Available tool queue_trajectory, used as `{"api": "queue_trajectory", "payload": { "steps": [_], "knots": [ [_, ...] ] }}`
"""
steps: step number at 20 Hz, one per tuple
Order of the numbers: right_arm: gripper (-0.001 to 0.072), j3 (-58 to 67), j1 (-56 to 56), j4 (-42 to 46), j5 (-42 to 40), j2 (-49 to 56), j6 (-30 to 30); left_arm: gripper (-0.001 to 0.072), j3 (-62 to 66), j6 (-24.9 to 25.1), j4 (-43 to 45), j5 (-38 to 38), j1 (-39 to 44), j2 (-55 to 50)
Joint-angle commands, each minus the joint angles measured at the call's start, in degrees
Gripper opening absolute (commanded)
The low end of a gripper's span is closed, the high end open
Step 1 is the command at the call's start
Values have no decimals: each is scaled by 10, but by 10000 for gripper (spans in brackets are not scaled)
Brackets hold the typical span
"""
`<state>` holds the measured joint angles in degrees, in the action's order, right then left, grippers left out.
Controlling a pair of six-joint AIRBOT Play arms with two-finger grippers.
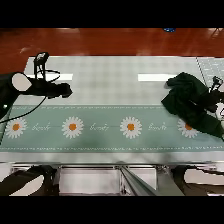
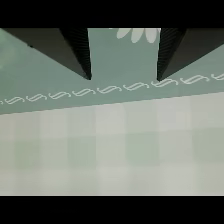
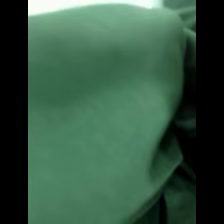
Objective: Fold the shirts.
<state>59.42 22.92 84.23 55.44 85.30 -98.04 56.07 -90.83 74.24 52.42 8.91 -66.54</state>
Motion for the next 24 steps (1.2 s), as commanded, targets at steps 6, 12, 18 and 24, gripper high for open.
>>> {"api": "queue_trajectory", "payload": {
  "steps": [6, 12, 18, 24],
  "knots": [
    [24, 68, 1, -296, 31, -84, 221, 505, 79, 43, -31, 101, -37, -21],
    [24, 294, -9, -336, 56, -233, 222, 505, 149, 48, -31, 143, -153, 102],
    [24, 496, -77, -342, 40, -280, 216, 505, 54, 46, -40, 141, -163, 212],
    [24, 553, -214, -341, 36, -275, 207, 505, -40, 46, -107, 132, -163, 227]
  ]
}}
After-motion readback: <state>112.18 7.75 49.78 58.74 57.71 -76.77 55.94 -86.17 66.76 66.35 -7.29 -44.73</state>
